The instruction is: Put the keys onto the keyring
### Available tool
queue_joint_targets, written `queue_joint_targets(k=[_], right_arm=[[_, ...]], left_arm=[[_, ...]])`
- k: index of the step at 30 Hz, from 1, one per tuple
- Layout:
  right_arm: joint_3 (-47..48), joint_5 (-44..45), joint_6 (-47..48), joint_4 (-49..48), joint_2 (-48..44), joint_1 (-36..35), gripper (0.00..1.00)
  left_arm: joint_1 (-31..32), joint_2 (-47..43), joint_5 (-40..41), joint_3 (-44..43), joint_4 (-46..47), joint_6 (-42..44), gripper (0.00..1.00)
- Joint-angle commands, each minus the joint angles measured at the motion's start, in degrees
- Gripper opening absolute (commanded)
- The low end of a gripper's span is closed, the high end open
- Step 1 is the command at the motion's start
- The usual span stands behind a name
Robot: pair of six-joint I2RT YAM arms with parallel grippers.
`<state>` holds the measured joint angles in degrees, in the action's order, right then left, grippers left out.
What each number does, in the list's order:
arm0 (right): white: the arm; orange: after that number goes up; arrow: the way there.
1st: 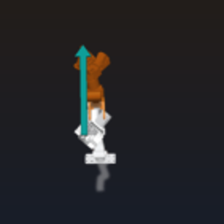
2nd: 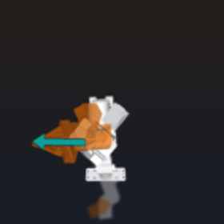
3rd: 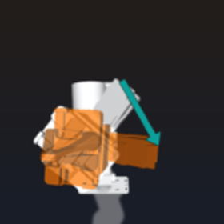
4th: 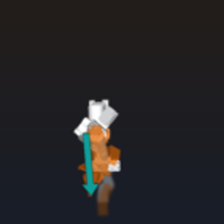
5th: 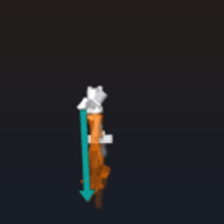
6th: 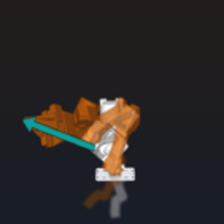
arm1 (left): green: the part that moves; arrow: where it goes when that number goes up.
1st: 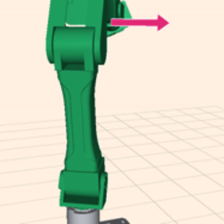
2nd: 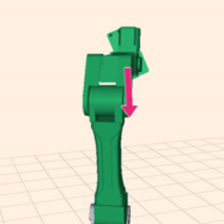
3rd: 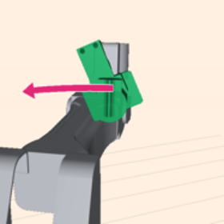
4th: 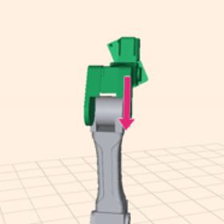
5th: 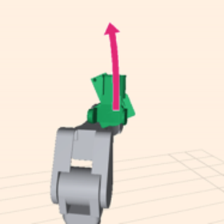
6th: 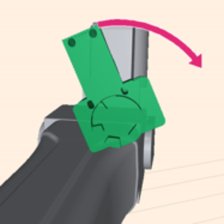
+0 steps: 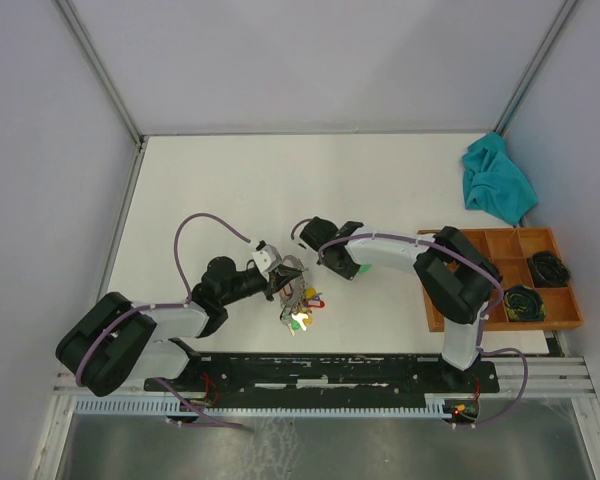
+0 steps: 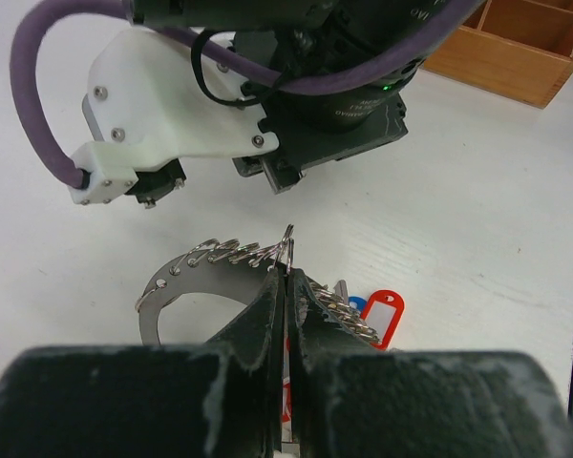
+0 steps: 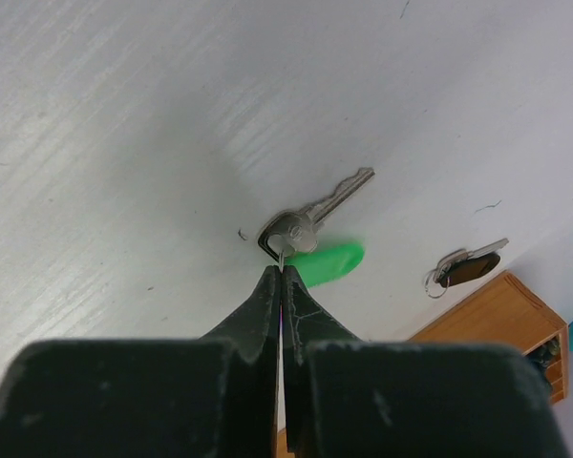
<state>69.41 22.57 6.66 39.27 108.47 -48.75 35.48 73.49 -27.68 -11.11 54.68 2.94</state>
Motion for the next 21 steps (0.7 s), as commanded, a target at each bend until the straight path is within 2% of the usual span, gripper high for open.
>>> queue_joint_targets(k=[1, 9, 17, 21], right_arm=[[1.60, -1.63, -0.98, 0.02, -5.82, -0.38, 0.01], [-4.91, -5.39, -5.78, -8.41, -11.62, -0.20, 0.01], [-19.00, -10.02, -9.70, -27.94, -21.18, -0.20, 0.01], [-22.47, -10.49, -11.66, -33.06, -23.12, -0.20, 0.01]], left_arm=[[0.19, -0.51, -1.15, -1.89, 1.88, 0.93, 0.03], [0.20, -0.37, -1.23, -1.89, 2.23, 0.71, 0.03], [0.22, -0.11, -1.06, -1.78, 2.98, 0.25, 0.03], [0.20, 0.06, -0.97, -1.67, 3.33, 0.01, 0.03]])
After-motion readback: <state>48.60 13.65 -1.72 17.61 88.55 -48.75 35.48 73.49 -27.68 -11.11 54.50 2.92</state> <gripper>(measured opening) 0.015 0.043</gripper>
